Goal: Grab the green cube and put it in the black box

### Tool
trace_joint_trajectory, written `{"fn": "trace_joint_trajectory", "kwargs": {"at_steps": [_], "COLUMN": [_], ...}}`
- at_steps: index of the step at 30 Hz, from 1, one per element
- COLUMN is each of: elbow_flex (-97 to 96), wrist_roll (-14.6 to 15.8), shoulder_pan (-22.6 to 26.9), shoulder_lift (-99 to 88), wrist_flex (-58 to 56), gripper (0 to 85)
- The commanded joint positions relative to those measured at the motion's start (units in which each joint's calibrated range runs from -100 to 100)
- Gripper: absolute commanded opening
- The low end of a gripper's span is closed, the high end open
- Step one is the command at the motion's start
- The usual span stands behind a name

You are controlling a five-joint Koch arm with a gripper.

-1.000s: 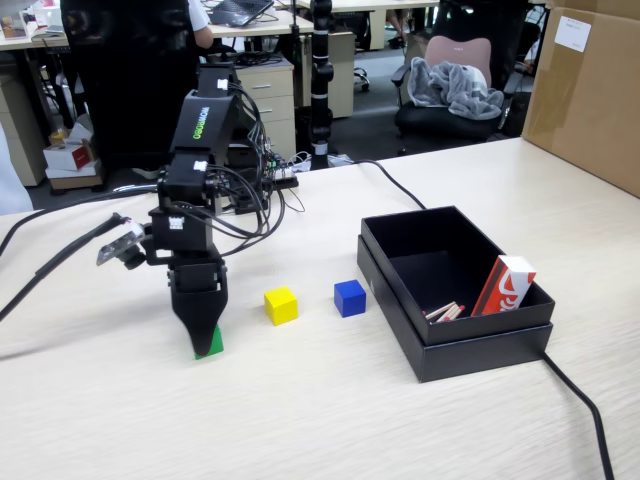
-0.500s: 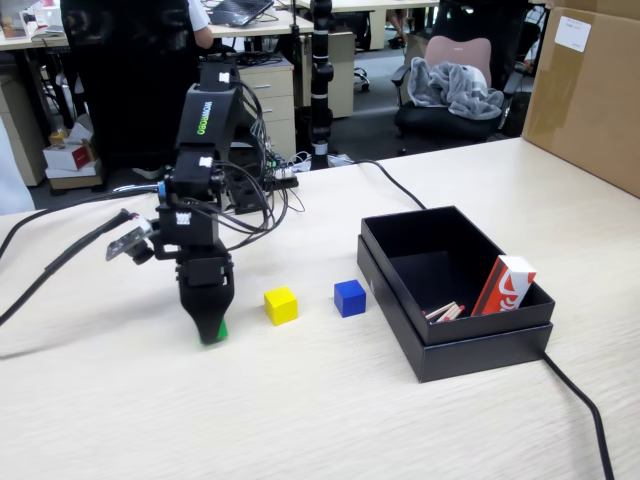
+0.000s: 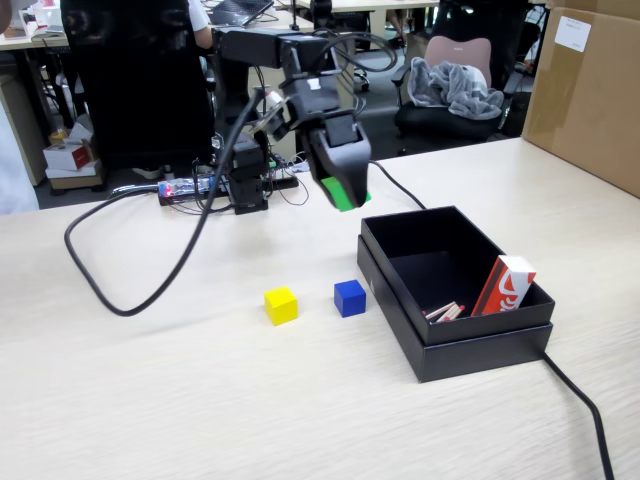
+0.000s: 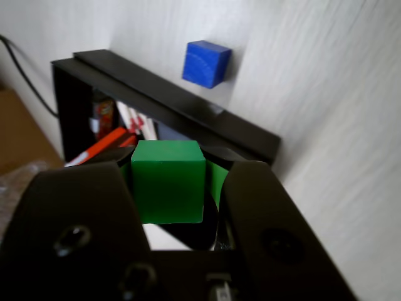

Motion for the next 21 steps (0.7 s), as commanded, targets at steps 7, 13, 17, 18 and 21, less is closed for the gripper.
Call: {"fn": "trace_joint_trajectory", "kwargs": {"at_steps": [7,13,17,18,21], "elbow_flex": [15.25,20.88,20.33,20.06,19.97], "wrist_roll": [3.03,3.13,3.08,3.08,3.08], "shoulder_pan": [5.47,5.91,5.57,5.52,5.42], "shoulder_lift": [18.55,38.74,42.41,43.10,44.71], "wrist_flex": [-0.27,-0.27,-0.27,-0.27,-0.27], "gripper": [0.9,1.1,1.1,1.1,1.1]}}
